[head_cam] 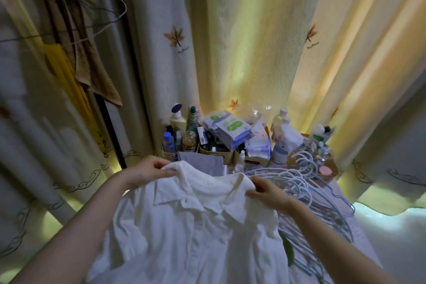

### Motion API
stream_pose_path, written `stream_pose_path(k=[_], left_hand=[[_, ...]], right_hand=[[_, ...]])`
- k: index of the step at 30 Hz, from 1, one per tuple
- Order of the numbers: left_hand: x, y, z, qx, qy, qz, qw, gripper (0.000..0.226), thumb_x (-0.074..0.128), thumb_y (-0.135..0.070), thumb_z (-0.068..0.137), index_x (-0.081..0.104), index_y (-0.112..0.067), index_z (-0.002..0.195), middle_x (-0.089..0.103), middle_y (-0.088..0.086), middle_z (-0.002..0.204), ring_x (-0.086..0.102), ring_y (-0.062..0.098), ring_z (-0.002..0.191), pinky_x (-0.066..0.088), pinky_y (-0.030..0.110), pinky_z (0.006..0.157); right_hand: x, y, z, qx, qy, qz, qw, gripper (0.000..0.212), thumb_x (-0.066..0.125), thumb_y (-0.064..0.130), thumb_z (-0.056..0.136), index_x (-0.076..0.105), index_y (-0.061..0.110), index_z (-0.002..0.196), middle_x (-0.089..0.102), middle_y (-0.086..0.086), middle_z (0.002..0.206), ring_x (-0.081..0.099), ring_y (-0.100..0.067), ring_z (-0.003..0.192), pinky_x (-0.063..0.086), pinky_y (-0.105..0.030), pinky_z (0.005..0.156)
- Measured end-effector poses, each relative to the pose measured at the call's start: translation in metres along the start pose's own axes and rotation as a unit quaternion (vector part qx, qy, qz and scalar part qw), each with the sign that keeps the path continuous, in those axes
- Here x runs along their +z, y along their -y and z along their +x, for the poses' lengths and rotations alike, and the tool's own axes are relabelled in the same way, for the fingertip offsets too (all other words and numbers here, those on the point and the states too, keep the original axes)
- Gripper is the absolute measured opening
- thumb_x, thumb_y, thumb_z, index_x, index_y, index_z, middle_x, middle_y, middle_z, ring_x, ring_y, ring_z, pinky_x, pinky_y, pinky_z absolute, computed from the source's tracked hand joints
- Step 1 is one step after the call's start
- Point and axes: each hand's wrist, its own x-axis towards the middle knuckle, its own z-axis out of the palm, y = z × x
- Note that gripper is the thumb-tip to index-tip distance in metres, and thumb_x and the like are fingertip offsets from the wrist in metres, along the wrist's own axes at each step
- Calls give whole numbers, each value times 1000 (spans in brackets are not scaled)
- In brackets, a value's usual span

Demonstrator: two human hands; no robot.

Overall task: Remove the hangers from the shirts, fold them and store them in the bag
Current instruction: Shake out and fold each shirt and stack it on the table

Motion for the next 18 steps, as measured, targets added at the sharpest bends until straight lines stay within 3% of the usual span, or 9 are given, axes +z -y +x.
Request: stream_pose_path(k=[3, 7, 10, 15, 18], left_hand=[[-4, -7, -9, 31, -4, 21, 999, 14, 72, -10, 82, 77, -22, 87, 74, -12, 79, 62, -8, 73, 45, 7, 64], [-7, -10, -16, 49, -25, 30, 998, 24, 70, -1, 81, 75, -24, 88, 75, -12, 83, 63, -8, 77, 47, 6, 68], [-6, -11, -19, 64, -24, 13, 998, 24, 72, -6, 81, 75, -28, 90, 75, -9, 91, 65, -5, 82, 49, 8, 70], [-5, -10, -22, 68, -40, -2, 997, 19, 74, -14, 80, 74, -28, 93, 75, -5, 97, 67, 3, 88, 51, 15, 74], [-7, -11, -26, 38, -42, 12, 998, 17, 81, -30, 72, 75, -35, 87, 75, -9, 93, 69, 1, 81, 49, 10, 62]], right_hand=[[-8, 5, -14, -23, -36, -18, 999, 15, 56, 18, 95, 69, 17, 101, 69, -10, 96, 62, -20, 82, 53, -32, 76], [-9, 10, -27, -44, -40, 13, 998, 18, 59, 16, 93, 73, 27, 90, 71, -3, 94, 66, -15, 84, 56, -31, 77], [-8, 12, -30, -64, -80, 22, 995, 15, 60, 15, 92, 75, 16, 94, 71, -2, 99, 67, -18, 94, 55, -34, 86], [-12, 16, -36, -95, -153, 48, 983, 19, 58, 17, 93, 72, 3, 92, 71, -17, 88, 66, -24, 79, 52, -45, 75], [-17, 24, -43, -107, -147, 92, 979, 22, 57, 19, 94, 68, 27, 78, 66, 13, 69, 58, 0, 63, 42, -15, 57]])
